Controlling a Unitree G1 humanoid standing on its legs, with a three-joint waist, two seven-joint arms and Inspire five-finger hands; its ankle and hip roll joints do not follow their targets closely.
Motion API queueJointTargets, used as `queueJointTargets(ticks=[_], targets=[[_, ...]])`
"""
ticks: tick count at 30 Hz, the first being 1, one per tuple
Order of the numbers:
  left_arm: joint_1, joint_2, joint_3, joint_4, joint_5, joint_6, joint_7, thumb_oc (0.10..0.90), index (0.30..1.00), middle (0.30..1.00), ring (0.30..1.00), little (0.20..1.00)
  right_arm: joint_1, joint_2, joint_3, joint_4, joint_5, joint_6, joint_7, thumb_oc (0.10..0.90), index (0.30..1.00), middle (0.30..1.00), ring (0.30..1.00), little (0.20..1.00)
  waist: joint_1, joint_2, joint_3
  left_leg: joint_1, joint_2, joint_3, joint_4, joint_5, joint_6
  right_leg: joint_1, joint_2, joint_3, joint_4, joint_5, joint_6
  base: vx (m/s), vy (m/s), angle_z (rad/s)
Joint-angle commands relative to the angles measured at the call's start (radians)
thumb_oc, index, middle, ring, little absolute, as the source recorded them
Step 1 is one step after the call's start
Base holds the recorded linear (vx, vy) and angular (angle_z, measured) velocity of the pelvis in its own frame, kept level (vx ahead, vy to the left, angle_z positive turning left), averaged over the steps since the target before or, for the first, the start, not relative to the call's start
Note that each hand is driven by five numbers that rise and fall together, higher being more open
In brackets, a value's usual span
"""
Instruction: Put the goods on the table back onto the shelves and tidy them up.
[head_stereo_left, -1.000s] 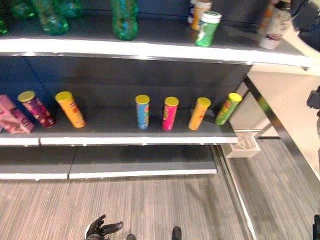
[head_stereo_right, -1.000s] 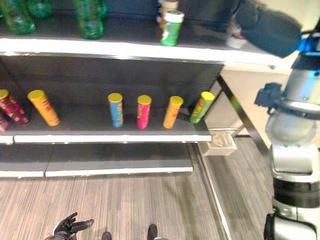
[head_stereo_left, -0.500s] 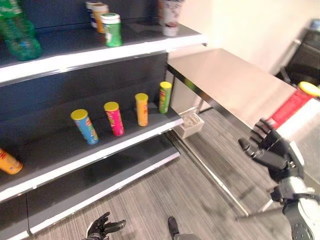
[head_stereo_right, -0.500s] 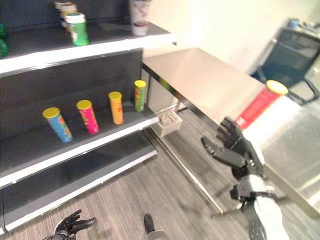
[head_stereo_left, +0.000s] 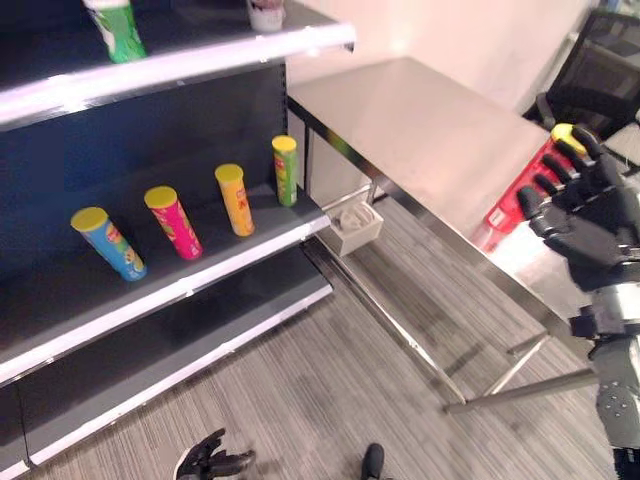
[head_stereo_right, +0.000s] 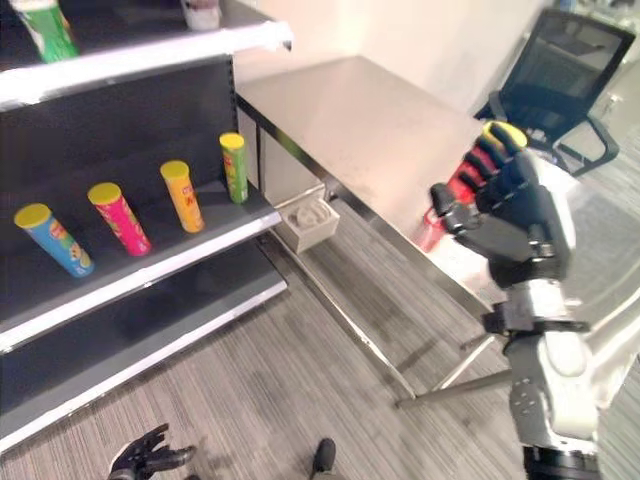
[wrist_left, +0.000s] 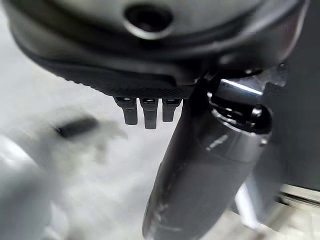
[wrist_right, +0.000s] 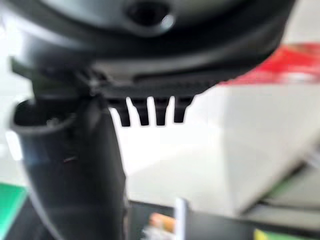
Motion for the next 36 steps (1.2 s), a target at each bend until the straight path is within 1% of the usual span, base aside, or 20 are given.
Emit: queueJointTargets(ticks=[1,5,8,11,12,13,14,15,16,17,18,20,22,23,27,29,30,32,34,36], targets=[[-0.011,0.096,-0.033,-0.004,-0.031,-0.036,0.006,0.800,0.900,0.900,0.900,0.900,-0.063,-0.087,-0.147,-0.065,0.043,-0.180,-0.109,0.800,0.900,0.900,0.900,0.900,0.007,-0.058,-0.069,-0.028,-0.042,-0.063,0.004,-0.044,0.036,0.103,-0.123,-0.042,0.009,-0.039,0.138,0.01,-0.137,0.06],[-0.012,0.085,-0.043,0.000,-0.040,-0.034,0.011,0.800,0.900,0.900,0.900,0.900,-0.111,-0.153,-0.139,-0.034,0.044,-0.190,-0.140,0.800,0.900,0.900,0.900,0.900,-0.005,-0.039,-0.066,-0.021,0.004,-0.056,0.005,-0.011,0.007,0.100,-0.075,-0.026,0.009,-0.082,0.113,-0.01,-0.205,-0.08],[0.001,0.083,-0.045,-0.013,-0.058,-0.035,0.018,0.800,0.900,0.900,0.900,0.900,-0.178,-0.196,-0.070,0.003,0.029,-0.193,-0.159,0.800,0.900,0.900,0.900,0.900,-0.005,-0.019,-0.050,-0.002,0.065,-0.037,0.037,0.030,-0.024,0.113,-0.015,-0.003,0.009,-0.133,0.075,0.01,-0.249,-0.34],[-0.004,0.085,-0.051,-0.027,-0.059,-0.034,0.019,0.800,0.900,0.900,0.900,0.900,-0.204,-0.234,-0.033,0.033,-0.029,-0.187,-0.182,0.800,0.900,0.900,0.900,0.900,0.009,-0.009,-0.006,-0.073,0.159,-0.079,0.241,0.115,-0.071,0.147,0.048,0.009,0.009,-0.181,0.023,0.03,-0.336,-0.44],[-0.002,0.086,-0.052,-0.036,-0.060,-0.035,0.018,0.800,0.900,0.900,0.900,0.900,-0.202,-0.237,-0.036,0.031,-0.038,-0.187,-0.182,0.800,0.900,0.900,0.900,0.900,0.019,-0.008,0.009,-0.102,0.179,-0.119,0.308,0.143,-0.076,0.161,0.064,0.014,0.009,-0.194,0.005,-0.04,-0.265,-0.44],[-0.002,0.086,-0.057,-0.038,-0.061,-0.037,0.019,0.800,0.900,0.900,0.900,0.900,-0.214,-0.243,-0.026,0.033,-0.061,-0.185,-0.196,0.800,0.900,0.900,0.900,0.900,0.032,-0.010,0.027,-0.133,0.176,-0.167,0.368,0.167,-0.054,0.159,0.072,0.011,0.009,-0.185,-0.014,-0.06,-0.195,-0.37],[0.001,0.081,-0.064,-0.037,-0.069,-0.037,0.026,0.800,0.900,0.900,0.900,0.900,-0.232,-0.238,-0.010,0.040,-0.069,-0.184,-0.215,0.800,0.900,0.900,0.900,0.900,0.047,-0.015,0.041,-0.170,0.142,-0.249,0.423,0.153,-0.035,0.161,0.066,0.025,0.009,-0.192,-0.020,-0.08,-0.124,-0.27],[0.008,0.074,-0.072,-0.043,-0.070,-0.037,0.029,0.800,0.900,0.900,0.900,0.900,-0.249,-0.241,0.005,0.044,-0.089,-0.179,-0.215,0.800,0.900,0.900,0.900,0.900,0.067,-0.020,0.049,-0.219,0.063,-0.350,0.427,0.098,-0.008,0.159,0.058,0.044,0.009,-0.193,-0.017,-0.03,-0.044,-0.43],[0.008,0.073,-0.071,-0.044,-0.070,-0.036,0.030,0.800,0.900,0.900,0.900,0.900,-0.251,-0.241,0.006,0.045,-0.090,-0.179,-0.216,0.800,0.900,0.900,0.900,0.900,0.060,-0.023,0.044,-0.230,0.057,-0.354,0.429,0.100,-0.002,0.153,0.053,0.038,0.009,-0.191,-0.014,0.07,-0.038,-0.58],[0.006,0.064,-0.077,-0.036,-0.065,-0.032,0.028,0.800,0.900,0.900,0.900,0.900,-0.275,-0.257,0.024,0.066,-0.103,-0.167,-0.222,0.800,0.900,0.900,0.900,0.900,0.082,-0.026,0.048,-0.274,-0.034,-0.405,0.339,0.018,0.026,0.161,0.054,0.069,0.009,-0.186,-0.006,0.07,-0.006,-0.75],[0.005,0.064,-0.077,-0.036,-0.065,-0.032,0.028,0.800,0.900,0.900,0.900,0.900,-0.277,-0.258,0.024,0.067,-0.103,-0.167,-0.222,0.800,0.900,0.900,0.900,0.900,0.082,-0.028,0.047,-0.274,-0.037,-0.402,0.332,0.025,0.029,0.157,0.050,0.069,0.009,-0.183,-0.005,0.13,-0.005,-0.46],[-0.001,0.066,-0.087,-0.024,-0.046,-0.030,0.022,0.800,0.900,0.900,0.900,0.900,-0.269,-0.251,0.015,0.070,-0.107,-0.170,-0.216,0.800,0.900,0.900,0.900,0.900,0.094,-0.022,0.039,-0.286,-0.087,-0.396,0.225,0.033,0.040,0.156,0.056,0.077,0.009,-0.178,0.000,0.14,0.047,-0.40],[-0.007,0.062,-0.112,-0.014,-0.033,-0.030,0.018,0.800,0.900,0.900,0.900,0.900,-0.294,-0.259,0.030,0.094,-0.138,-0.174,-0.232,0.800,0.900,0.900,0.900,0.900,0.118,-0.009,0.029,-0.322,-0.168,-0.452,0.133,0.078,0.039,0.161,0.070,0.096,0.009,-0.182,0.006,0.24,0.072,-0.27],[0.008,0.062,-0.121,-0.020,-0.036,-0.032,0.021,0.800,0.900,0.900,0.900,0.900,-0.345,-0.256,0.075,0.108,-0.151,-0.174,-0.237,0.800,0.900,0.900,0.900,0.900,0.141,-0.003,0.025,-0.303,-0.210,-0.530,0.117,0.063,0.047,0.173,0.078,0.133,0.009,-0.194,0.010,0.21,0.066,-0.47],[0.010,0.065,-0.118,-0.003,-0.035,-0.030,0.014,0.800,0.900,0.900,0.900,0.900,-0.359,-0.232,0.093,0.111,-0.146,-0.156,-0.230,0.800,0.900,0.900,0.900,0.900,0.115,0.005,-0.014,-0.208,-0.224,-0.517,0.011,0.061,0.071,0.200,0.061,0.150,0.009,-0.195,0.018,0.26,0.164,-0.91],[0.010,0.065,-0.117,-0.003,-0.035,-0.030,0.014,0.800,0.900,0.900,0.900,0.900,-0.360,-0.232,0.095,0.112,-0.146,-0.156,-0.230,0.800,0.900,0.900,0.900,0.900,0.117,0.004,-0.013,-0.205,-0.224,-0.514,0.010,0.060,0.072,0.201,0.060,0.153,0.009,-0.195,0.019,0.08,0.069,-0.37],[0.011,0.072,-0.119,0.002,-0.031,-0.028,0.012,0.800,0.900,0.900,0.900,0.900,-0.372,-0.231,0.115,0.114,-0.143,-0.153,-0.217,0.800,0.900,0.900,0.900,0.900,0.110,0.001,-0.024,-0.184,-0.228,-0.502,0.002,0.045,0.089,0.195,0.047,0.159,0.035,-0.198,0.027,0.16,0.179,-0.34],[0.011,0.078,-0.104,-0.001,-0.038,-0.032,0.017,0.800,0.900,0.900,0.900,0.900,-0.405,-0.221,0.159,0.123,-0.142,-0.147,-0.201,0.800,0.900,0.900,0.900,0.900,0.122,-0.001,-0.015,-0.143,-0.229,-0.458,0.002,0.013,0.130,0.132,0.015,0.170,0.178,-0.208,0.050,0.12,0.188,-0.49],[0.008,0.082,-0.100,-0.003,-0.043,-0.033,0.017,0.800,0.900,0.900,0.900,0.900,-0.420,-0.221,0.176,0.124,-0.140,-0.144,-0.197,0.800,0.900,0.900,0.900,0.900,0.124,0.002,-0.010,-0.134,-0.227,-0.445,0.002,0.008,0.135,0.105,0.013,0.178,0.220,-0.212,0.056,0.00,0.070,-0.66],[0.003,0.096,-0.100,-0.011,-0.048,-0.035,0.021,0.800,0.900,0.900,0.900,0.900,-0.447,-0.203,0.208,0.128,-0.133,-0.144,-0.192,0.800,0.900,0.900,0.900,0.900,0.127,0.008,0.005,-0.122,-0.219,-0.435,0.002,-0.003,0.141,0.061,-0.010,0.152,0.265,-0.201,0.061,-0.01,0.033,-0.44]])
